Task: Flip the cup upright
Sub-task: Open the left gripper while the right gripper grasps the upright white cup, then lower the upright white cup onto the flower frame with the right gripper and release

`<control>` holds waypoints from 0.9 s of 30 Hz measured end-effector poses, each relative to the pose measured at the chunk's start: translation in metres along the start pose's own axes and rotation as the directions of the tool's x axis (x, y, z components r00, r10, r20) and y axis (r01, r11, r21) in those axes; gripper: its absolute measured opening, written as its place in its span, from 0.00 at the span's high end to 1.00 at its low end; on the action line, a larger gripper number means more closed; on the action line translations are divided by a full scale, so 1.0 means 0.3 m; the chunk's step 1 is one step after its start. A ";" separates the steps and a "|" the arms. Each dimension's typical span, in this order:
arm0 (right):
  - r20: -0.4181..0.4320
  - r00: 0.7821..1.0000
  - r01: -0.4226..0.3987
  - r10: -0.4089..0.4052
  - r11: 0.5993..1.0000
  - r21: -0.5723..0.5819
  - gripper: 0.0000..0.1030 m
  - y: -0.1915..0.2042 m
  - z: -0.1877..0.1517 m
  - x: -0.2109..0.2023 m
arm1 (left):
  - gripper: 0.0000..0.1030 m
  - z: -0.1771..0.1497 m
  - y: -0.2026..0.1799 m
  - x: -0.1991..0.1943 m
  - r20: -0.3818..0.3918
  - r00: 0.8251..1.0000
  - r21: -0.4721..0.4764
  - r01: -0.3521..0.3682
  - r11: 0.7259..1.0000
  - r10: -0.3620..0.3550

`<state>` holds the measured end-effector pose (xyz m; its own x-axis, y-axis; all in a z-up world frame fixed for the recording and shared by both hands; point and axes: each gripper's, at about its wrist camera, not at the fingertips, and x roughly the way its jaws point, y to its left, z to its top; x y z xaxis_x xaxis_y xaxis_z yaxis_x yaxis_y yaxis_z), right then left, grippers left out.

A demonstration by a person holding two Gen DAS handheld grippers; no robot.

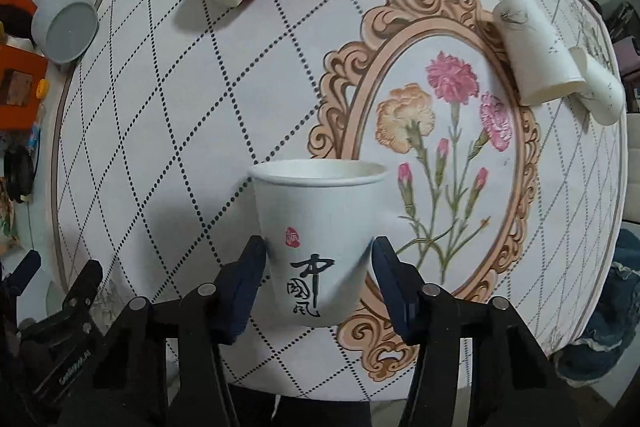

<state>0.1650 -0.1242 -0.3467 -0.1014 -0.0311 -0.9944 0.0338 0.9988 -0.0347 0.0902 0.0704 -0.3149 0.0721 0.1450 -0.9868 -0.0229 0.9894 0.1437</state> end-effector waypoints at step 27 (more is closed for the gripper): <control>0.163 0.984 -0.097 0.070 0.981 0.165 0.46 -0.110 -0.020 -0.107 | 0.03 0.045 -0.040 0.027 -0.042 0.999 0.007 0.035 0.999 -0.034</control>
<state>0.1611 -0.1559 -0.3130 0.0644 0.0334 -0.9974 0.2076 0.9771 0.0461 0.1045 0.0598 -0.3235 0.0312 0.1104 -0.9934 -0.0137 0.9938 0.1100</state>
